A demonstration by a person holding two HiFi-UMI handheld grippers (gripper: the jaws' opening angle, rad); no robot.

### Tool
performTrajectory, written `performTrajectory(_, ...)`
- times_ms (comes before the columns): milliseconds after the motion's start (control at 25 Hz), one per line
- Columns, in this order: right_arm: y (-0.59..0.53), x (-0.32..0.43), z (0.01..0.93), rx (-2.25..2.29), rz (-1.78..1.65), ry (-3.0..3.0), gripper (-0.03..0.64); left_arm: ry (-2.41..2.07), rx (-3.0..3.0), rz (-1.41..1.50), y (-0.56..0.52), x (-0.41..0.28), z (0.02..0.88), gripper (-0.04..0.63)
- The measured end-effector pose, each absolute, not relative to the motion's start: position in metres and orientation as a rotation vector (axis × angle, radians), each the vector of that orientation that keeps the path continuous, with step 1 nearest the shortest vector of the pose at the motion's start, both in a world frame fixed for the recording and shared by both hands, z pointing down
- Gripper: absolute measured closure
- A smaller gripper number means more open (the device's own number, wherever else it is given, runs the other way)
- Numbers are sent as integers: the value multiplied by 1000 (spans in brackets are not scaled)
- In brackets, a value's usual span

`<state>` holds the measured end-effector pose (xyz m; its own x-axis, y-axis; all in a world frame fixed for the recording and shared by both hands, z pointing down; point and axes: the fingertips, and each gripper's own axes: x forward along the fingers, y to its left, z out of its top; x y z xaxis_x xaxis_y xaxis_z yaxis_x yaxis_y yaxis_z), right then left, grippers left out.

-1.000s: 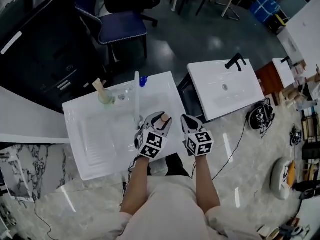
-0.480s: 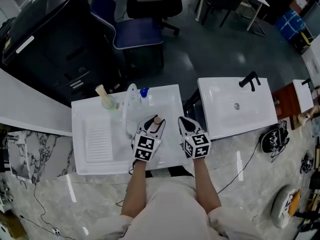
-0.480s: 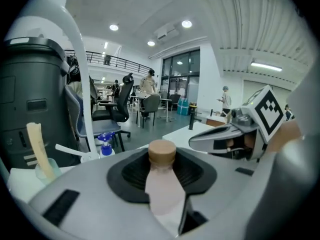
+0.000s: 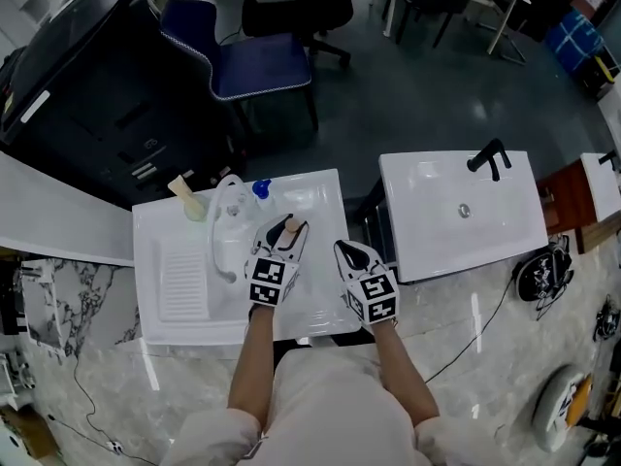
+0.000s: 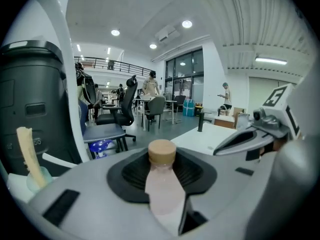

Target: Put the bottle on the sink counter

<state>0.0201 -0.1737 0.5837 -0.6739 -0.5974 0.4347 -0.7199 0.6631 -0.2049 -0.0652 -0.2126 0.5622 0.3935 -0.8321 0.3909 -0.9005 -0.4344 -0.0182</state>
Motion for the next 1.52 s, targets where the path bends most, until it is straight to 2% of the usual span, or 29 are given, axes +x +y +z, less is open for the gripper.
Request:
performTrajectory(440,-172,40,587,995,516,-2556,612,-1568,2480,508,-257,-49,563,460)
performTrajectory(1160,-146,30,597,929,459,-2537,612,-1504,2498,478,-319,-46,574,460)
performTrajectory(1520,-139,31,591,932,481,-2546,612,-1515,2486,591,-342,-54,599,460)
